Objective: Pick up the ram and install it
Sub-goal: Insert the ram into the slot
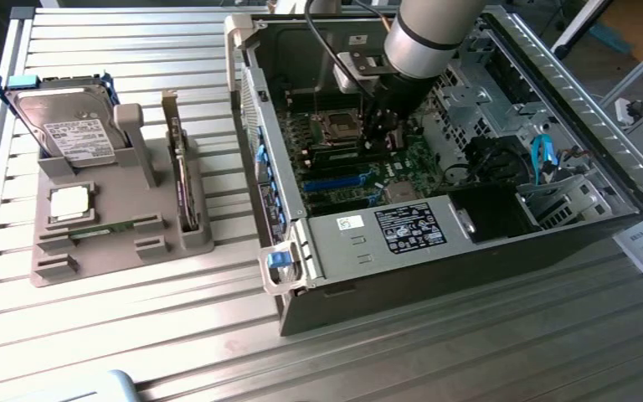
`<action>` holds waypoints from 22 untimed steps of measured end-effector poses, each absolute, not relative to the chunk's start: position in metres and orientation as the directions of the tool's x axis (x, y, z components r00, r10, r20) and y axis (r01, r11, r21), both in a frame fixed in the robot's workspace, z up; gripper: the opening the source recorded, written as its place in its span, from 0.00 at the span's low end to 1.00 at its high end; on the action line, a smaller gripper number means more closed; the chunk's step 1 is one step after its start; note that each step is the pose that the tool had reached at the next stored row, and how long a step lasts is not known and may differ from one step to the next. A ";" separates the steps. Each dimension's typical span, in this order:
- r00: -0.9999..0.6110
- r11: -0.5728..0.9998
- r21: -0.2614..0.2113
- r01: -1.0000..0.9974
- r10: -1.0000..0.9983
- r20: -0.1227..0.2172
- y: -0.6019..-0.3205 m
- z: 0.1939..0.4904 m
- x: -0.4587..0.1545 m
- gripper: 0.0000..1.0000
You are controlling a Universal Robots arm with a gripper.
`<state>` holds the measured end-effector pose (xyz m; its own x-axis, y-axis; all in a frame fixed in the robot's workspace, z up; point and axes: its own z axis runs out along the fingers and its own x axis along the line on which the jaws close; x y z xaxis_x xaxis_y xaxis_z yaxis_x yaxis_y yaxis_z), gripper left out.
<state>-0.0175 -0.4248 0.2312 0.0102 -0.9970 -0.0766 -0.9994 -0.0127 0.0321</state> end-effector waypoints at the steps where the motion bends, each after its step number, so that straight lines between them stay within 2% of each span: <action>1: 0.010 -0.013 0.032 -0.999 -0.997 -0.077 -0.425 0.231 -0.017 0.12; 4: 0.010 -0.013 0.032 -0.999 -0.997 -0.077 -0.425 0.231 -0.017 0.13; 5: 0.010 -0.013 0.032 -0.999 -0.997 -0.077 -0.425 0.231 -0.017 0.20; 12: 0.010 -0.013 0.032 -0.999 -0.997 -0.075 -0.425 0.250 -0.017 0.20; 18: 0.010 -0.013 0.032 -0.999 -0.997 -0.074 -0.425 0.287 -0.017 0.20; 20: 0.010 -0.012 0.032 -0.999 -0.997 -0.072 -0.425 0.311 -0.017 0.20; 22: 0.010 -0.012 0.032 -0.999 -0.997 -0.070 -0.425 0.318 -0.017 0.20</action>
